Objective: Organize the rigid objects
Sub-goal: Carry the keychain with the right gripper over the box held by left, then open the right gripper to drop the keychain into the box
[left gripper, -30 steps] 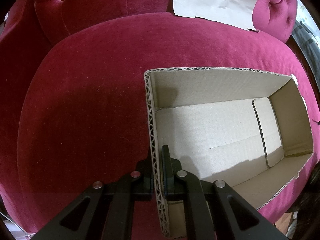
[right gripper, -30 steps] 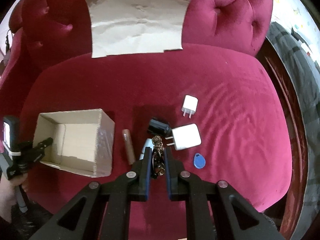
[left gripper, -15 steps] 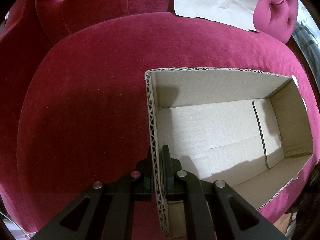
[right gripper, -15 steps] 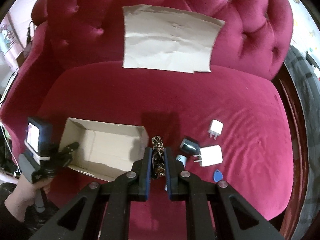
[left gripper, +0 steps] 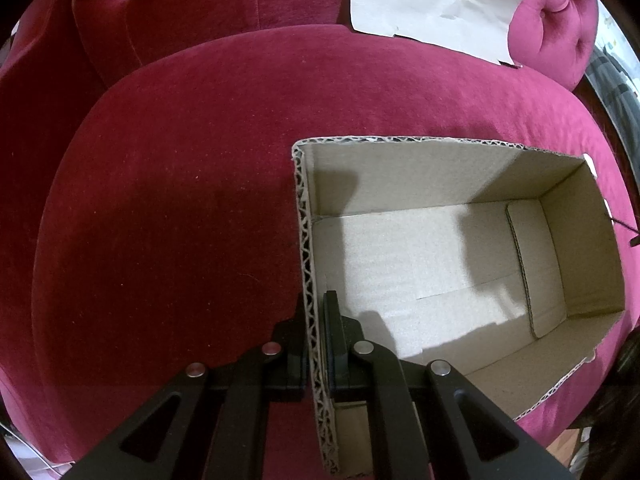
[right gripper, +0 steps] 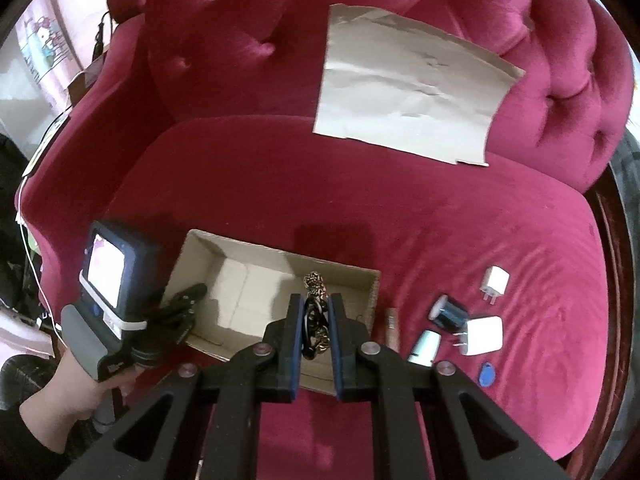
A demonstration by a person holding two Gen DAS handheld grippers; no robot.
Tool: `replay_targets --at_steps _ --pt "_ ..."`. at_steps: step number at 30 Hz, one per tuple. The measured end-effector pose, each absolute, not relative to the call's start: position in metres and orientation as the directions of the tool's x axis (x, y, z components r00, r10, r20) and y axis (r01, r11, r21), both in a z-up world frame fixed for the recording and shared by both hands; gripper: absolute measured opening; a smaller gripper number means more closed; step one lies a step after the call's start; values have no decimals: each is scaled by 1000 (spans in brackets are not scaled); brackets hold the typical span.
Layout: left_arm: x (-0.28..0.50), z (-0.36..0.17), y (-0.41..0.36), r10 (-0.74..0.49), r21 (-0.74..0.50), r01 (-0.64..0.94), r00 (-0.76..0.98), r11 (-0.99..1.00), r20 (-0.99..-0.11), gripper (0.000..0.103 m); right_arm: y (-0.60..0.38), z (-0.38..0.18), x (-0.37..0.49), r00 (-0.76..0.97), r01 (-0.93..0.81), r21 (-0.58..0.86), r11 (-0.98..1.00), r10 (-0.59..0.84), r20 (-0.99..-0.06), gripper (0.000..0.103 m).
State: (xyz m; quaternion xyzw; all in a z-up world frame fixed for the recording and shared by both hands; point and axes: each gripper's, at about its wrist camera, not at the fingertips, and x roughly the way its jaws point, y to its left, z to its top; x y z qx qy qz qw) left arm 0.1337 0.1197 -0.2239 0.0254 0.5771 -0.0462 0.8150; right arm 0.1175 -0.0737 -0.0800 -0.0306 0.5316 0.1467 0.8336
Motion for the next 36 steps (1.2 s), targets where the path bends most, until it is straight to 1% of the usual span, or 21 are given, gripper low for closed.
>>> replay_targets --at_steps 15,36 --pt "133 -224 119 -47 -13 105 329 994 -943 6 -34 -106 122 389 -317 120 941 245 -888 11" --pt "135 -226 120 -46 -11 106 331 994 -943 6 -10 -165 130 327 -318 144 937 251 -911 11"
